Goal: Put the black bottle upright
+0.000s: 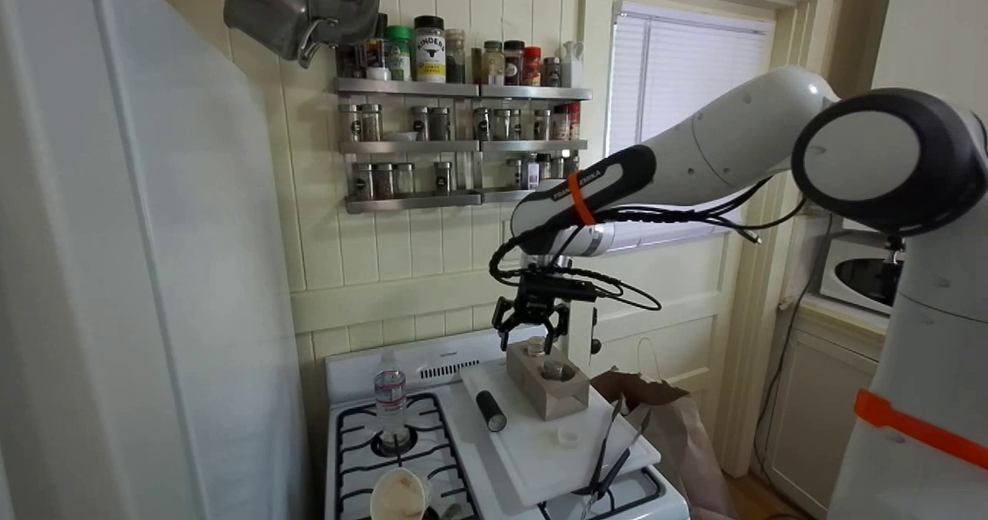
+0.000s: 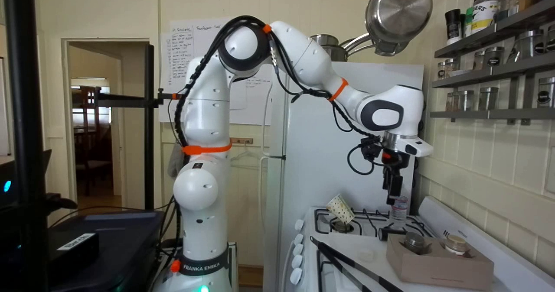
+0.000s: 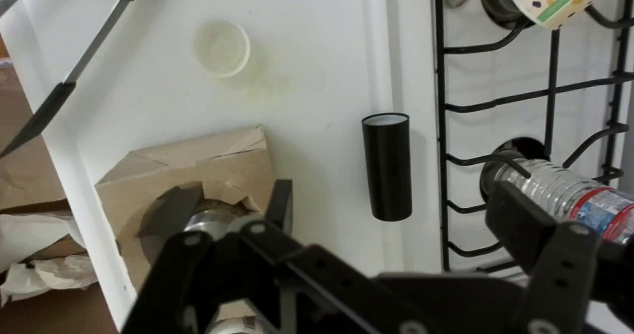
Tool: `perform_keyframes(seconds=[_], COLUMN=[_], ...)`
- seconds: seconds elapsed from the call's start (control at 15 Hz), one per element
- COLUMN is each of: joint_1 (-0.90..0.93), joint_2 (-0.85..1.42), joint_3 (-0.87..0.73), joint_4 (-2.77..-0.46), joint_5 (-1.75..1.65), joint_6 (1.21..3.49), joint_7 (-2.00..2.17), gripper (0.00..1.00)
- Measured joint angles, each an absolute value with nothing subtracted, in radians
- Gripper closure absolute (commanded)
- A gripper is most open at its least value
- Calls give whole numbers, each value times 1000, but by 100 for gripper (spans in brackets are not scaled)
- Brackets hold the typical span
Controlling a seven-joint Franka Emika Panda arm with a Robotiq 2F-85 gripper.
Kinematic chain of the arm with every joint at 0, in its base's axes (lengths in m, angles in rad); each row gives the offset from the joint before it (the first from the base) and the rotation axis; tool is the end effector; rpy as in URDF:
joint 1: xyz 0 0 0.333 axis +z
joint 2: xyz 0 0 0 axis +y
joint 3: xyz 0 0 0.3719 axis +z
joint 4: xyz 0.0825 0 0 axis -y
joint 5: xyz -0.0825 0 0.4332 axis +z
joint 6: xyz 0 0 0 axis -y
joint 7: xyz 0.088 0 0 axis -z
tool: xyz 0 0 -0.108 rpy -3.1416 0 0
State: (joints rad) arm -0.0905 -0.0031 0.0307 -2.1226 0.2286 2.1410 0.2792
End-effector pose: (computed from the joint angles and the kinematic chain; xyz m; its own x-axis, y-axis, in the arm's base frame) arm 0.5844 -0.0251 0.4445 0.8967 -0.4404 -0.0441 -0.4404 -0.8778 -0.1884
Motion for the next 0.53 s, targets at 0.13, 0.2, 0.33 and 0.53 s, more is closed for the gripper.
perform_keyframes(seconds=[0.13, 0.2, 0.33, 0.53], joint_1=[-91, -90, -79, -57], joint_2=[63, 98, 173, 289], joint_3=[12, 11, 11, 11], joint_4=[-2019, -1970, -1880, -1746], joint_5=[269, 272, 269, 264], joint_6=[2027, 1964, 1843, 1702], joint_7=[195, 179, 196, 282], gripper=[0, 0, 0, 0])
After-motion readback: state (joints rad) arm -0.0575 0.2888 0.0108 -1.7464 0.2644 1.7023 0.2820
